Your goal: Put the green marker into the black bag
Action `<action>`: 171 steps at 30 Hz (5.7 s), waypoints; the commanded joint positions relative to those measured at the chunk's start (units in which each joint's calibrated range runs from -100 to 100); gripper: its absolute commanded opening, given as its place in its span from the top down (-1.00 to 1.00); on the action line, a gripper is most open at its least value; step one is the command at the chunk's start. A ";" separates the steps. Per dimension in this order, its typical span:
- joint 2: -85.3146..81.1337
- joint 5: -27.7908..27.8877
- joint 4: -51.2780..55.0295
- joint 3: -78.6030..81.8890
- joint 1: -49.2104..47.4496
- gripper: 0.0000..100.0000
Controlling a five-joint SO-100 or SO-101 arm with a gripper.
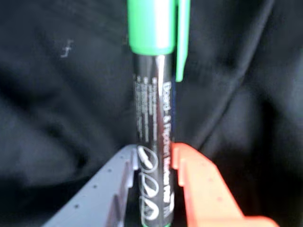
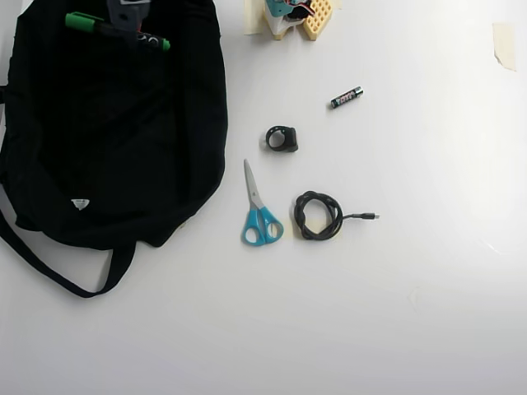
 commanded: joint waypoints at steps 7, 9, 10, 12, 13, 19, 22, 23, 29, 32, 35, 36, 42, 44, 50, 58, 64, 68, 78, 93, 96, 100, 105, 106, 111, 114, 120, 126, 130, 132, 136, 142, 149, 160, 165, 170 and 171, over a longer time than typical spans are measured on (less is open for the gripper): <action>11.74 1.06 -0.59 -7.88 4.25 0.68; 10.58 0.70 1.47 -8.15 4.10 0.66; 10.33 0.75 2.85 -8.51 3.58 0.66; 10.25 0.59 5.44 -11.03 -0.46 0.66; 8.92 0.54 8.28 -14.35 -3.30 0.66; -9.34 0.23 19.39 -15.52 -23.35 0.68; -9.50 -0.98 19.22 -15.43 -36.29 0.68; -9.50 -0.98 18.61 -15.43 -41.23 0.68; -9.59 -0.56 12.93 -15.43 -56.78 0.72; -9.67 -0.88 12.93 -15.52 -58.13 0.86; -9.67 -0.88 12.93 -15.52 -59.33 0.96; -9.67 -0.67 12.93 -15.52 -59.85 0.95; -13.49 -0.46 12.93 -13.54 -62.24 0.95; -16.31 0.17 12.76 -10.58 -62.69 0.95; -27.76 2.43 5.00 5.95 -62.54 0.96; -41.12 12.44 2.16 22.66 -59.10 0.96; -48.84 12.86 2.16 29.31 -59.18 0.96; -55.56 12.86 2.16 35.15 -59.70 0.96; -75.31 12.92 2.16 51.50 -61.87 0.96; -91.41 12.92 0.18 67.68 -63.44 0.96; -94.81 12.81 0.18 70.01 -63.81 0.96; -99.21 12.44 0.10 72.80 -63.81 0.96; -99.88 12.39 -2.23 75.31 -63.81 0.96; -99.88 12.39 -2.75 76.12 -63.81 0.96; -99.96 12.34 -6.36 81.15 -63.81 0.96; -99.96 12.34 -7.66 83.58 -63.81 0.96; -100.04 12.34 -7.74 87.17 -63.81 0.95; -100.04 12.34 -7.74 89.15 -63.81 0.95; -100.04 12.34 -7.74 91.76 -63.81 0.95; -100.04 12.34 -7.74 92.57 -63.81 0.95; -100.04 12.34 -7.23 92.83 -63.81 0.95; -100.04 12.34 -6.97 92.83 -63.81 0.95; -99.71 12.60 -6.97 92.83 -63.66 0.95; -99.63 12.65 -6.97 92.83 -63.51 0.95; -99.63 12.65 -6.97 92.83 -63.51 0.95; -99.63 12.65 -6.97 92.83 -63.51 0.95; -99.63 12.65 -6.97 92.83 -63.51 0.95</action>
